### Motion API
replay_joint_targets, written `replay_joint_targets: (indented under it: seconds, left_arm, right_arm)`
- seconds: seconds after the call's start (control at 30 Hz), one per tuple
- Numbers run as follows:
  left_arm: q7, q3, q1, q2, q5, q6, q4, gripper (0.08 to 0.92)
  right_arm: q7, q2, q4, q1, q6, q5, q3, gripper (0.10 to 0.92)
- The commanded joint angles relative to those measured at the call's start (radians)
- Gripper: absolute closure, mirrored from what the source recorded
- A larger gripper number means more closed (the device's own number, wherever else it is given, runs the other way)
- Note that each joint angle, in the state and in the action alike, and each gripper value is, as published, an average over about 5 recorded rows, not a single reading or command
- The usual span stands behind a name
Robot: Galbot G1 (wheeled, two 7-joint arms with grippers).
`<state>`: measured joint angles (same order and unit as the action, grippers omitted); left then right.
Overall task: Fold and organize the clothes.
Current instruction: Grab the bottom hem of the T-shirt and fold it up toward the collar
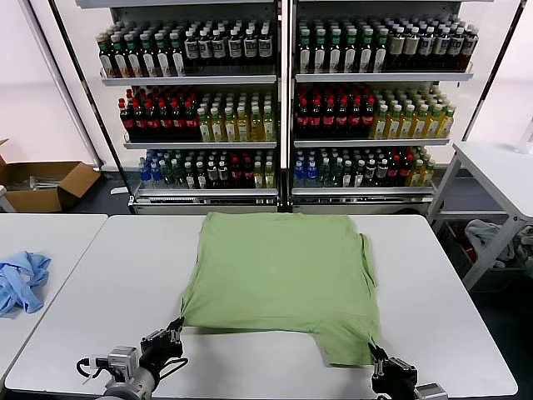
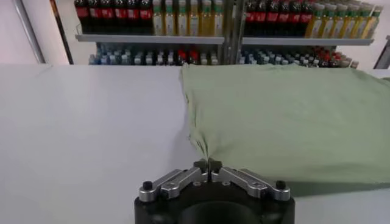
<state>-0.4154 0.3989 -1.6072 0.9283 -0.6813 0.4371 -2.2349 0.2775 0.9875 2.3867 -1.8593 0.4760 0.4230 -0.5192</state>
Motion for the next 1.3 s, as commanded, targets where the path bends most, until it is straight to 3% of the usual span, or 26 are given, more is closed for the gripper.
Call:
replay_joint_targets:
  seconds: [0.03,0.37,0.77,1.3]
  left_arm:
    - [-0.034,0.010,-0.098,-0.023,0.035,-0.014,-0.127,0.920]
    - [-0.017,-0.080,0.141,0.039,0.151,-0.062,0.020,0.920]
    - [-0.069,-0.167,0.404,0.120,0.156,-0.010,0.169,0.920]
    - [-0.047,-0.197,0.561,0.132,0.126,0.051,0.319,0.916]
  right_arm:
    - [0.022,-0.025,0.072,-0.032,0.008,-0.011,-0.038,0.916]
    - [-0.034,-0.019,-0.051,0.216,0.035,-0.020,0.007,0.916]
    - [-0.080,-0.035,-0.239,0.602,0.099,-0.014,0.131,0.916]
    - [-0.112,0.019,-0.520,0.890,0.034,-0.066,0.274,0.916]
